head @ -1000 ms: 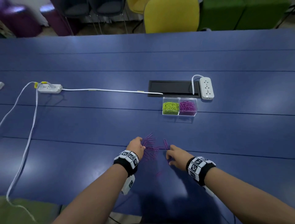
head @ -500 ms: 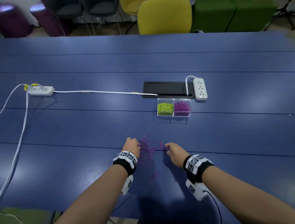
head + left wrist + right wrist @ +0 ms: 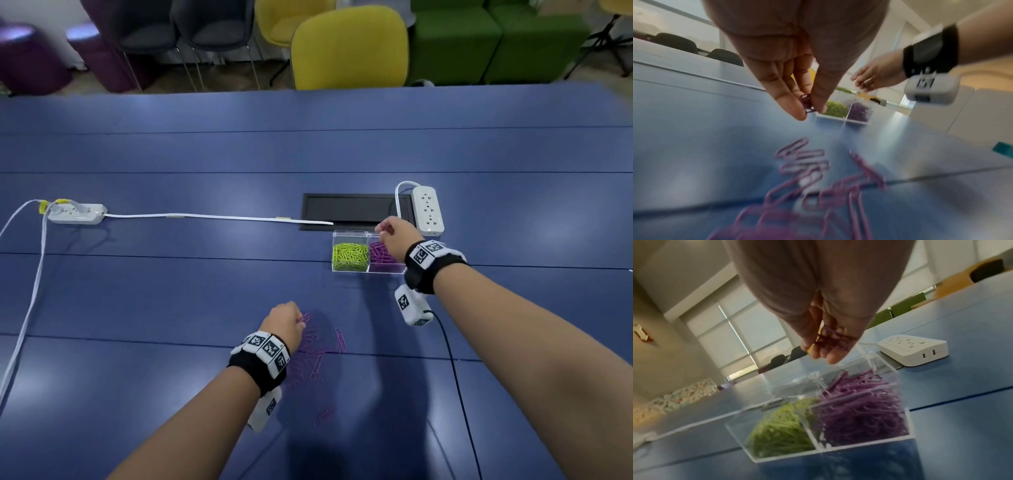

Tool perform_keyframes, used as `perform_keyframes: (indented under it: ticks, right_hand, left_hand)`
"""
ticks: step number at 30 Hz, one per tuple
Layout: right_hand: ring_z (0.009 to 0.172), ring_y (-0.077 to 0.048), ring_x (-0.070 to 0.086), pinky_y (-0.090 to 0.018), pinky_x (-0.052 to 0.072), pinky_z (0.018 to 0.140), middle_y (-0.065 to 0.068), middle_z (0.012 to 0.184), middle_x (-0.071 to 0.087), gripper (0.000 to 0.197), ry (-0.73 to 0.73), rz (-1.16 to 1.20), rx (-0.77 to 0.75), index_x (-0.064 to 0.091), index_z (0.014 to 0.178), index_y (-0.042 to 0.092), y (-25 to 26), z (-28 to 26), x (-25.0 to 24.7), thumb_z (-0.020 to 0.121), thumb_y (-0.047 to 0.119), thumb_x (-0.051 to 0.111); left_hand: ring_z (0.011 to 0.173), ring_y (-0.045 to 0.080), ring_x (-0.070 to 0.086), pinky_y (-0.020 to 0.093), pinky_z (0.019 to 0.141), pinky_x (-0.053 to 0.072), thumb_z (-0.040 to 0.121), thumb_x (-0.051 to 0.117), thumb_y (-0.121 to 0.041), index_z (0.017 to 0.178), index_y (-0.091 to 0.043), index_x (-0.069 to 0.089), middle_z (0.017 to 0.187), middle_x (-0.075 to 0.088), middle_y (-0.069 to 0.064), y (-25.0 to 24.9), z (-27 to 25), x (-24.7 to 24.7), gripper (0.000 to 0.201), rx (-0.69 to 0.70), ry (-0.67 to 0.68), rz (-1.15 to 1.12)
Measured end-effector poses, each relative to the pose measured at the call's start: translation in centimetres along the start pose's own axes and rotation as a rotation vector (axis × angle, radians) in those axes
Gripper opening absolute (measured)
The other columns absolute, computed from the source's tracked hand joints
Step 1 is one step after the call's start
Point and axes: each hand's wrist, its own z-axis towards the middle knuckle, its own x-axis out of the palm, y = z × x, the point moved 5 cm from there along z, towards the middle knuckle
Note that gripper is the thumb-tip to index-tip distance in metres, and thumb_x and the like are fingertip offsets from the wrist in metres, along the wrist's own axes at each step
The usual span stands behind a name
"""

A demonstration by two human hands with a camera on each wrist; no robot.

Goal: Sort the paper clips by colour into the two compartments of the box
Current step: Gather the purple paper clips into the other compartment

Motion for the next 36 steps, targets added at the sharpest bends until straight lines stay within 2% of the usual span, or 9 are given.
perform_keyframes:
  ticks: [5, 9, 11, 15, 21, 25, 30, 33, 36]
  right_hand:
    - [0.097, -0.021, 0.063, -0.031, 0.05, 0.09, -0.002, 0.103, 0.068, 0.024, 0.02, -0.094, -0.069, 0.065, 0.103, 0.016, -1.7, 0.9, 1.5, 0.09, 0.004, 0.049]
    - [0.105, -0.023, 0.061, -0.029, 0.048, 0.094, -0.005, 0.115, 0.065, 0.036, 0.027, -0.077, -0.057, 0.063, 0.114, 0.018, -3.3, 0.4, 1.3, 0.089, 0.0, 0.044]
    - [0.107, -0.023, 0.06, -0.025, 0.044, 0.092, -0.005, 0.116, 0.064, 0.036, -0.038, -0.027, -0.068, 0.063, 0.115, 0.014, -3.7, -0.5, 0.3, 0.089, -0.001, 0.042]
    - [0.099, -0.023, 0.06, -0.022, 0.042, 0.088, -0.009, 0.104, 0.065, 0.026, -0.146, 0.033, -0.158, 0.067, 0.101, 0.009, -4.4, -4.0, -0.4, 0.088, -0.002, 0.047]
    - [0.095, -0.027, 0.054, -0.03, 0.043, 0.088, -0.01, 0.096, 0.063, 0.024, 0.091, -0.042, -0.262, 0.069, 0.095, 0.008, -6.1, -10.9, 6.0, 0.084, 0.0, 0.05]
    - [0.099, -0.025, 0.052, -0.032, 0.045, 0.09, -0.007, 0.101, 0.06, 0.016, 0.2, -0.049, -0.27, 0.066, 0.098, 0.011, -6.1, -13.1, 10.7, 0.087, 0.013, 0.054]
    - [0.112, -0.022, 0.044, -0.027, 0.037, 0.098, -0.008, 0.113, 0.052, 0.03, 0.229, -0.118, -0.209, 0.058, 0.109, 0.009, -4.1, -13.4, 14.0, 0.088, 0.03, 0.059]
    - [0.115, -0.024, 0.04, -0.03, 0.036, 0.101, -0.009, 0.116, 0.048, 0.028, 0.221, -0.157, -0.203, 0.056, 0.109, 0.008, -2.9, -13.3, 14.8, 0.087, 0.026, 0.059]
    - [0.115, -0.027, 0.041, -0.03, 0.035, 0.1, -0.01, 0.115, 0.048, 0.021, 0.199, -0.184, -0.185, 0.057, 0.107, 0.007, -2.6, -13.2, 15.3, 0.089, 0.016, 0.051]
  left_hand:
    - [0.078, 0.016, 0.056, 0.027, 0.074, 0.047, 0.087, 0.062, -0.02, 0.09, -0.018, 0.059, 0.086, 0.059, -0.003, -5.1, 2.8, -2.9, 0.005, 0.106, -0.035, -0.161]
    - [0.076, 0.016, 0.056, 0.03, 0.075, 0.051, 0.085, 0.065, -0.017, 0.088, -0.015, 0.062, 0.082, 0.06, -0.002, -10.4, 5.8, -4.6, 0.005, 0.236, -0.057, -0.175]
    - [0.079, 0.018, 0.059, 0.03, 0.077, 0.051, 0.085, 0.064, -0.016, 0.086, -0.015, 0.063, 0.084, 0.063, 0.0, -13.0, 7.8, -4.8, 0.002, 0.277, -0.047, -0.163]
    - [0.091, 0.022, 0.062, 0.034, 0.084, 0.051, 0.085, 0.064, -0.016, 0.092, -0.017, 0.064, 0.098, 0.065, 0.004, -17.7, 10.7, -3.8, 0.007, 0.378, -0.039, -0.079]
    - [0.108, 0.025, 0.053, 0.038, 0.095, 0.046, 0.086, 0.066, -0.024, 0.103, -0.018, 0.066, 0.109, 0.064, 0.005, -20.5, 12.2, -0.5, 0.018, 0.483, 0.002, 0.095]
    - [0.114, 0.022, 0.047, 0.036, 0.098, 0.042, 0.084, 0.068, -0.034, 0.112, -0.02, 0.066, 0.117, 0.057, 0.003, -17.9, 11.4, -1.1, 0.032, 0.436, -0.059, 0.082]
    - [0.094, 0.018, 0.057, 0.028, 0.089, 0.046, 0.081, 0.07, -0.021, 0.087, -0.017, 0.066, 0.097, 0.057, 0.002, -8.4, 7.6, -2.8, 0.008, 0.23, -0.175, -0.147]
    - [0.096, 0.02, 0.06, 0.026, 0.09, 0.045, 0.081, 0.07, -0.024, 0.099, -0.015, 0.066, 0.104, 0.059, 0.005, -1.9, 4.4, -1.6, 0.021, 0.048, -0.096, -0.094]
    - [0.109, 0.019, 0.057, 0.028, 0.1, 0.041, 0.077, 0.074, -0.032, 0.125, -0.015, 0.056, 0.117, 0.055, 0.005, 1.8, 1.3, 1.0, 0.054, 0.006, 0.02, -0.069]
